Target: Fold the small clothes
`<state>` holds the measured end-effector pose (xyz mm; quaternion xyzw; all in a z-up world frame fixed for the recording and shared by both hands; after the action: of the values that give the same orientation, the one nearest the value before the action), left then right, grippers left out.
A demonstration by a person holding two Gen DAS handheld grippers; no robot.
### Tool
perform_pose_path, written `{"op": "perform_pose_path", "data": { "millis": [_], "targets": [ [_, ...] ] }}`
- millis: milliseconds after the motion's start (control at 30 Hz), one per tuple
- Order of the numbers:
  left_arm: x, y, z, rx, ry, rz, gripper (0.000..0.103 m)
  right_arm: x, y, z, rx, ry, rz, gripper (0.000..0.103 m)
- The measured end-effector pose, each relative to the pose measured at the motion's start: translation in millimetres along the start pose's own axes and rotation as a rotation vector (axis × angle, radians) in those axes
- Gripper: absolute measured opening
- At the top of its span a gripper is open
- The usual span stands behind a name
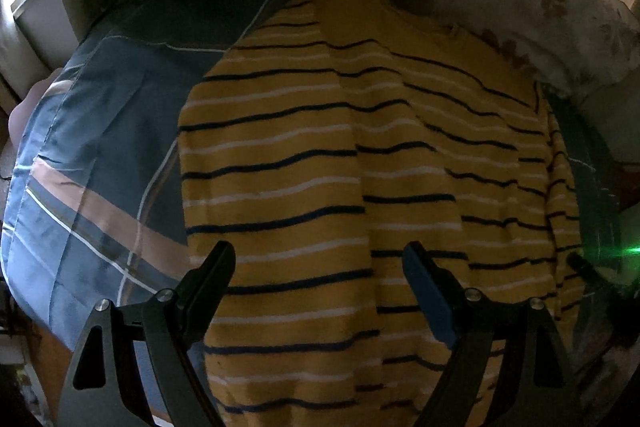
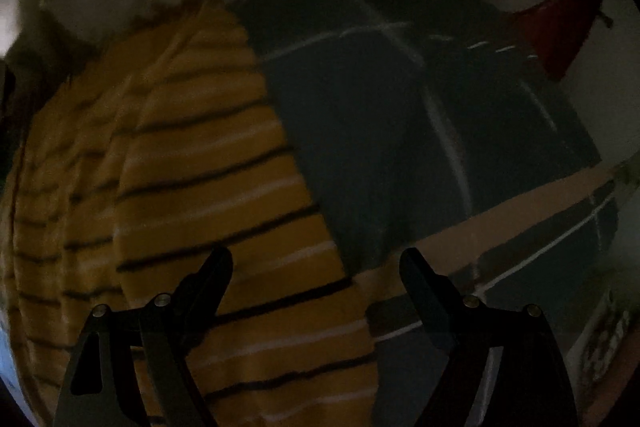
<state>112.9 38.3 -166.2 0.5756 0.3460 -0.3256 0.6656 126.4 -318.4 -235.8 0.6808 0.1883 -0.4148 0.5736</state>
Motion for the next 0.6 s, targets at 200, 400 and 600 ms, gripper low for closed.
{"op": "perform_pose_path", "data": {
  "millis": [200,400,600],
  "targets": [
    [-10.5,6.1,-11.6,-0.108,0.061,0.061,0.085,-2.6,-0.7,-31.9,-0.058,0.206,-0.035,0.007],
    [-31.4,18.2,-59.0,-0.273,0.165,0.129,0.085,-4.9,44.5,34.9,0.005,0.083,0.079,0.006],
    [-46.9,5.0,-108.8,-0.36,0.255,0.149,0.085,12.6,72.4,109.6,0.049,-0.184,0.11,0.013]
  ]
}}
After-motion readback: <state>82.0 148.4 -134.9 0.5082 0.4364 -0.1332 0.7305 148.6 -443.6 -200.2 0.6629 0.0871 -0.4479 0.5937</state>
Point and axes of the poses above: each gripper's, at about its wrist camera, not at the fingertips, and x roughly the way its jaws point, z to its right, y to its top, the point moved 10 cm from there along x, roughly the way its jaws point, and after that the axes turned 10 degrees about z, right-handed, at the moved point
